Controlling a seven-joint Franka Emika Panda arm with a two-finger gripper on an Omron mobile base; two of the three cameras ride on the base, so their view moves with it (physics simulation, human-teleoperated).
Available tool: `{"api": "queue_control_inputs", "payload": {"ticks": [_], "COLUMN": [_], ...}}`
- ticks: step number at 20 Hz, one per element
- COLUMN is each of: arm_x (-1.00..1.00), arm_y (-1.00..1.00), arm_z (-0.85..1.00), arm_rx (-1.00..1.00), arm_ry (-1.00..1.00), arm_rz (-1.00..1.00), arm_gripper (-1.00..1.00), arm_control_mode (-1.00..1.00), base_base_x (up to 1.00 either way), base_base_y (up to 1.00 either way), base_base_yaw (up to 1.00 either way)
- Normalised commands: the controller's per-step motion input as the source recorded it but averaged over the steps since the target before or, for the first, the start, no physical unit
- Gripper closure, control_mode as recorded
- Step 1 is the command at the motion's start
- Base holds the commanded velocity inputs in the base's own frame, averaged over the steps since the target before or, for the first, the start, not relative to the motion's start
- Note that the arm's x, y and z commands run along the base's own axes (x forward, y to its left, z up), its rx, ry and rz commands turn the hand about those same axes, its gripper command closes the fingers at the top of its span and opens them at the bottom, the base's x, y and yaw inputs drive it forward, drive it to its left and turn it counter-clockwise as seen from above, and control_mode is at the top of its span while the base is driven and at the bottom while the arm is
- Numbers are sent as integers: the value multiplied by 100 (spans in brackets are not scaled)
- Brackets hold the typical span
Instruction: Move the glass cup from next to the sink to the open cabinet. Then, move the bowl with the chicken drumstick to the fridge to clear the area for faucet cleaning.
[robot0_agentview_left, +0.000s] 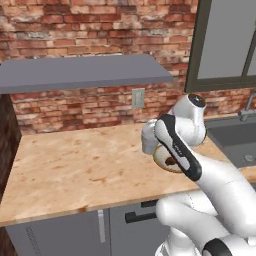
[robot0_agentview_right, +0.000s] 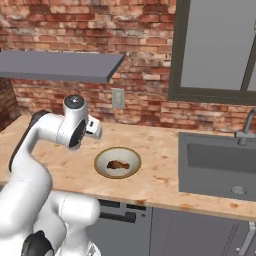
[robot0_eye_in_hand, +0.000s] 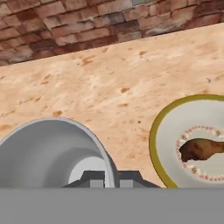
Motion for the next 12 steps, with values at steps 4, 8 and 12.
{"api": "queue_control_inputs", "payload": {"ticks": [4,8,12], "arm_x": [-69,0,0], "arm_y": [0,0,0], "arm_z": [46,0,0], "arm_rx": [0,0,0], "arm_ry": [-20,0,0], "arm_rz": [-11,0,0], "arm_gripper": [100,100,100], "arm_control_mode": [100,100,100], "base_base_x": [-25,-93,-71], "base_base_y": [-2,-3,0], "base_base_yaw": [-9,-60,-74]}}
